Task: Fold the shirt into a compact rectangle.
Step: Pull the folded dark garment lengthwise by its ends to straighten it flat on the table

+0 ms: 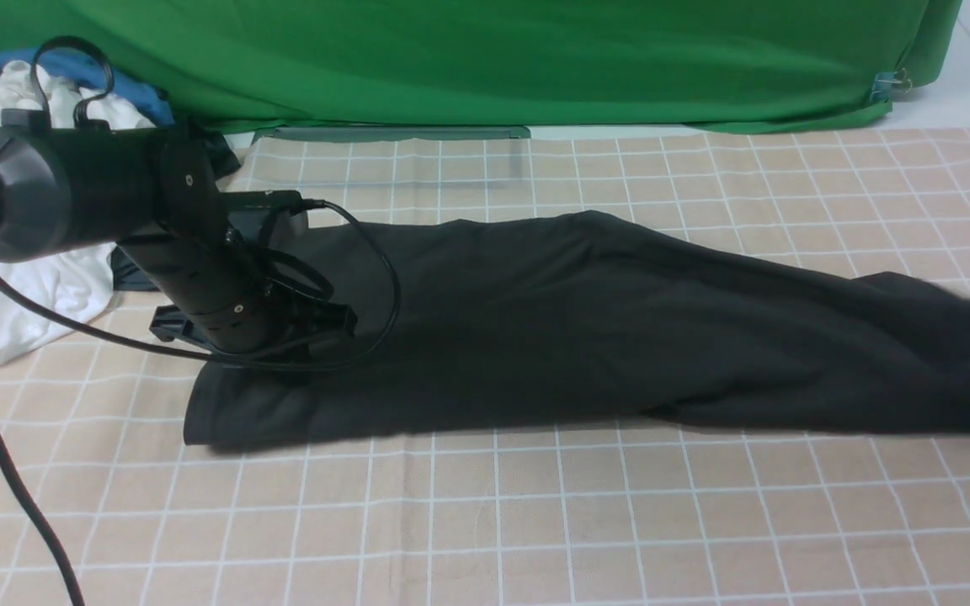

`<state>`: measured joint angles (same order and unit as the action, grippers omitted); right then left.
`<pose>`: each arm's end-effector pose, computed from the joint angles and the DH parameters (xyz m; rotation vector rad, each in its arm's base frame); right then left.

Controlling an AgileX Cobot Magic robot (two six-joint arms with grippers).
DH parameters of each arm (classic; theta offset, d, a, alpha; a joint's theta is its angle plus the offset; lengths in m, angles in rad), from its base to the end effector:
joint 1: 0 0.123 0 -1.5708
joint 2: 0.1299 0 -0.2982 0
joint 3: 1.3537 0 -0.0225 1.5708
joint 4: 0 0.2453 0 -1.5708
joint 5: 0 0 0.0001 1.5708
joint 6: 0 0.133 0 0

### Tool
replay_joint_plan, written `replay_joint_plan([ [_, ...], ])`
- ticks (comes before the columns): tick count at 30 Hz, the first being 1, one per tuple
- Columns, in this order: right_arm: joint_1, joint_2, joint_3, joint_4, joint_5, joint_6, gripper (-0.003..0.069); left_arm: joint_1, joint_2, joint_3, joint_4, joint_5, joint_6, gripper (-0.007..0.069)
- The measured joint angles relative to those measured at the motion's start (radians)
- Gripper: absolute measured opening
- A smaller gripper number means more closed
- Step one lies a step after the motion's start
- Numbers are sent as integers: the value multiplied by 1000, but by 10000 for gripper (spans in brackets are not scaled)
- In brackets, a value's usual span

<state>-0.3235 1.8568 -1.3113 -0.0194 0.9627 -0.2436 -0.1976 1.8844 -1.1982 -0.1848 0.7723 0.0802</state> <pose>0.3503 -0.1197 0.1759 0.1050 2.9994 -0.0872 0.3598 -0.0894 0.1436 0.2324 2.9337 -0.2264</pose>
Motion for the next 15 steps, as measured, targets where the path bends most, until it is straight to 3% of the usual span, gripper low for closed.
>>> replay_joint_plan([
  [2, -2, 0, -21, -21, 13, 10, 358, 1, -5, -13, 12, 30, 0, 19],
  [4, -2, 0, -67, -14, 25, 63, 398, 3, -22, -30, 15, 51, 1, 19],
  [7, 12, 0, -116, 29, 34, 103, 415, 5, -53, -55, 1, 56, 3, 19],
  [10, 77, 4, -174, 128, 22, 49, 428, 1, -87, -76, -81, 73, 79, 19],
  [15, 182, 81, -244, 173, -17, -10, 447, -56, -49, -78, -133, 113, 130, 19],
])
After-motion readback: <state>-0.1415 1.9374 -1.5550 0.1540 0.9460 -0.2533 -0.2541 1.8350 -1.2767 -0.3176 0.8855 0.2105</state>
